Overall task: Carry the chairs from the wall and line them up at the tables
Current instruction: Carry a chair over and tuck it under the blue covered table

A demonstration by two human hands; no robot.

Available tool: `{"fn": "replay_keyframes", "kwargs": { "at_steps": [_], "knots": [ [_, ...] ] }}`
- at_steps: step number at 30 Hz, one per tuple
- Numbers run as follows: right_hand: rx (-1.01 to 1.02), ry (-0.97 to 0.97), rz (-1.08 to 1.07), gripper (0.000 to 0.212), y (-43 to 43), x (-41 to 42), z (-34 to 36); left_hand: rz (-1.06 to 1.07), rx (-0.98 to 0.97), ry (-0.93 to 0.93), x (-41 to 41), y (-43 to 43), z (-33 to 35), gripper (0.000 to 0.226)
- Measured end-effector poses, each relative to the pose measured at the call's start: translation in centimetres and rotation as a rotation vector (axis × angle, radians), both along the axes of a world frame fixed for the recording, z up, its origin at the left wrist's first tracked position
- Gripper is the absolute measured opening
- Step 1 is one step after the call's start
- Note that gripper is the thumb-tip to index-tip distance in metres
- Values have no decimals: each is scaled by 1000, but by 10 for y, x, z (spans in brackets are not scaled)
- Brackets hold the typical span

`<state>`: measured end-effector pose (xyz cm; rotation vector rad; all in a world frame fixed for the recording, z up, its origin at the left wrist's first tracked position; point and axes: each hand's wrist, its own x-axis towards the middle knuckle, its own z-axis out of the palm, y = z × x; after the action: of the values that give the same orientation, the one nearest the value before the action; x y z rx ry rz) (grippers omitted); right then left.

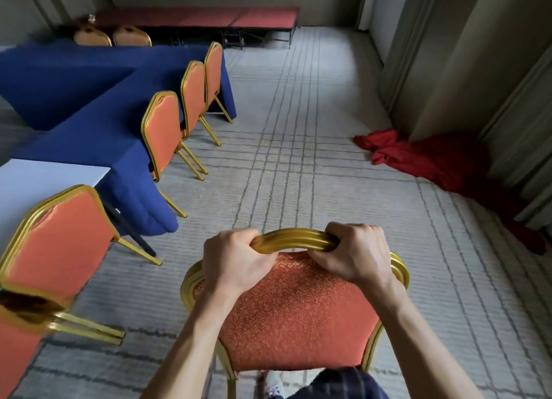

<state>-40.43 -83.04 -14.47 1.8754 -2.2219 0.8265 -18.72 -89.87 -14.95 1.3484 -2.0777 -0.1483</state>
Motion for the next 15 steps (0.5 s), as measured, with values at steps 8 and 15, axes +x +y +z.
{"fn": "replay_keyframes", "kwargs": {
  "at_steps": [8,15],
  "knots": [
    [-12,-20,-58,48,-162,-90,-11,-94,-32,-56,-93,-176,0,47],
    [6,-64,-42,50,-322,-185,-18,-59,-35,-68,-188,-329,-5,47]
  ]
}}
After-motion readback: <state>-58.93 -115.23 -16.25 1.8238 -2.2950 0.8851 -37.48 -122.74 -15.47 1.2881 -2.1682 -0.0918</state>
